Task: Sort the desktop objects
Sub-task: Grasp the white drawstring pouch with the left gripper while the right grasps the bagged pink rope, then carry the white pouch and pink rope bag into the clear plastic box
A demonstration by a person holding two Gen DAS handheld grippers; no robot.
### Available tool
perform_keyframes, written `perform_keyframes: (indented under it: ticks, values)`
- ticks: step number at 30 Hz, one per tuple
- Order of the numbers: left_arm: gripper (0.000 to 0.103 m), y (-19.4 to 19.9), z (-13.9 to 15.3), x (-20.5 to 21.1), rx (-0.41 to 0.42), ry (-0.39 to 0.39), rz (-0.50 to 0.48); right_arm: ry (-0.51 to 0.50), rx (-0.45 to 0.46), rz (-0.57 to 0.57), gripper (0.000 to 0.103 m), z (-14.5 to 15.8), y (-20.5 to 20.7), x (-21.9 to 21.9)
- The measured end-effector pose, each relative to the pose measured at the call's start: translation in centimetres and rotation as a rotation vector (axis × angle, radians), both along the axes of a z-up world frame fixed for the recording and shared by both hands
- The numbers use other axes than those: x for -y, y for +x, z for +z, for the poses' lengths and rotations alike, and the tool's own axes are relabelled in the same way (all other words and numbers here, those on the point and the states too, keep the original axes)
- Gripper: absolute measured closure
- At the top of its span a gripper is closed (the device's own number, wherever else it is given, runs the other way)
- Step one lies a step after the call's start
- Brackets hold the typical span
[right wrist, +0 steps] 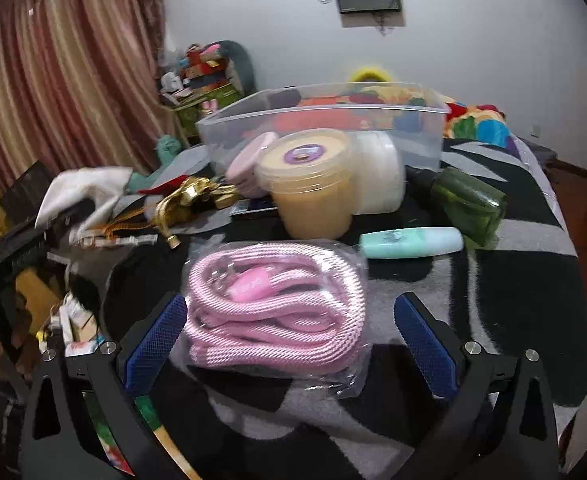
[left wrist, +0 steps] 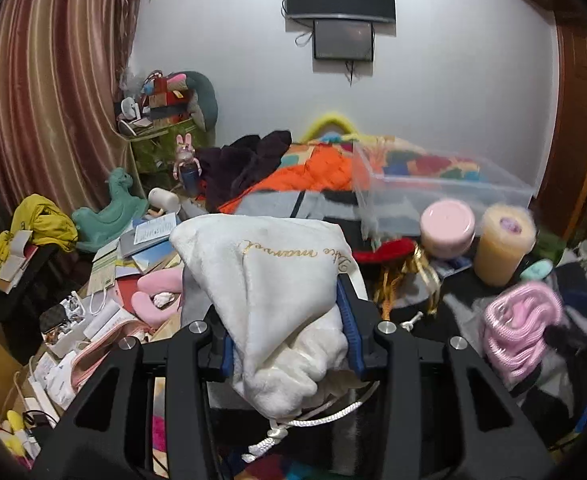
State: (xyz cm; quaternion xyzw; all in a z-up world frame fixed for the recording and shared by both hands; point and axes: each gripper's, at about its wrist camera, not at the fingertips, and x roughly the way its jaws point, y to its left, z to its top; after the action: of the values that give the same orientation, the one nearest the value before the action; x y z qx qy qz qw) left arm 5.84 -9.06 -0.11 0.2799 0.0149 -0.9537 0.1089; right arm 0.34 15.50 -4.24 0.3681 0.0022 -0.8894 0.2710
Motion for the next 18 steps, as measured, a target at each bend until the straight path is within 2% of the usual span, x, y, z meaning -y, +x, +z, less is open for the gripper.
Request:
perform_keyframes:
  ticks: [3,6,10,14,18]
  values:
    - [0.061,0.3,1.2,-0.3,-0.030,0.017,-0.032,0.046,-0.029,0.017,0.000,0.0,0.5,0.7]
    - [0.061,0.6,2.3,-0.9,-0.059,0.032,-0.071,0.080,-0.014,0.039,0.000,-0.6,0.6,1.2]
    - [0.061,0.8,3.7,-2.3,-0.099,0.018,-0.122,0.123,-0.049,0.056,0.000,-0.5,1.3,1.1]
    - [0.061,-0.1,3.9,-3.8,-0.077,0.026,-0.207,0.168,-0.056,0.058,0.000,-0.6,1.9,-0.1]
    - [0.061,-1.5,2.5,-5.7,-0.021,0.017,-0.272,0.276,-0.067,0.053,0.000,-1.7,2.6,-0.6]
